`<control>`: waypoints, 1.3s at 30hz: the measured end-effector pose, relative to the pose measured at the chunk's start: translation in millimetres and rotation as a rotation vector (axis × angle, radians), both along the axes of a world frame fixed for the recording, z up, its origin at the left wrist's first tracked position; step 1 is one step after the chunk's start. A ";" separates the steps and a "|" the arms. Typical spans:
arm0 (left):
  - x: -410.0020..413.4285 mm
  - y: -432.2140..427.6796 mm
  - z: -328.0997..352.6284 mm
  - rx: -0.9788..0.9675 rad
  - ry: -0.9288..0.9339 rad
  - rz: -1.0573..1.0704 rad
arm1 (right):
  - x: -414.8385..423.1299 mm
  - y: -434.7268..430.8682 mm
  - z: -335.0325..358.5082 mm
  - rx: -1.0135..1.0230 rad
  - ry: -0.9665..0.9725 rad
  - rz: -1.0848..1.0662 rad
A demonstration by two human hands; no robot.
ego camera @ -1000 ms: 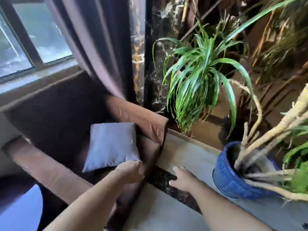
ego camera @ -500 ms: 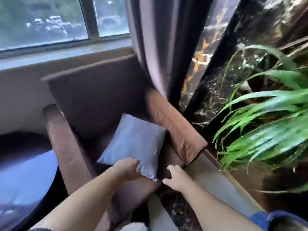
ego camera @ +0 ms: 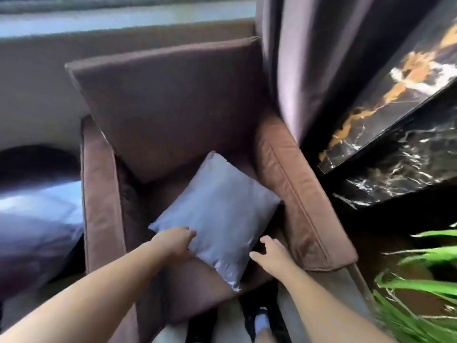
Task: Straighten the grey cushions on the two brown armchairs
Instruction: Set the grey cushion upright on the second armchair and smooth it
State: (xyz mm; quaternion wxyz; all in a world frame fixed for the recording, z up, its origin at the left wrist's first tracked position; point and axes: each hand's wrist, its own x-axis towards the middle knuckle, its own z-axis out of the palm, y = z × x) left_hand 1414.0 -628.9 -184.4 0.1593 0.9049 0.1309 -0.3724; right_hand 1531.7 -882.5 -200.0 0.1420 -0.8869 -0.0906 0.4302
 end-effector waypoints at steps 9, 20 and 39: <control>65.4 23.9 -109.0 0.002 -0.052 0.263 | 51.5 -5.7 -158.3 0.119 0.296 -0.488; 112.4 92.0 -212.9 -0.063 -0.183 0.680 | 38.8 -5.9 -257.8 0.607 0.486 -0.870; 56.2 43.8 -190.1 -0.655 -0.082 1.270 | 92.1 -3.0 -224.0 0.770 0.310 -0.929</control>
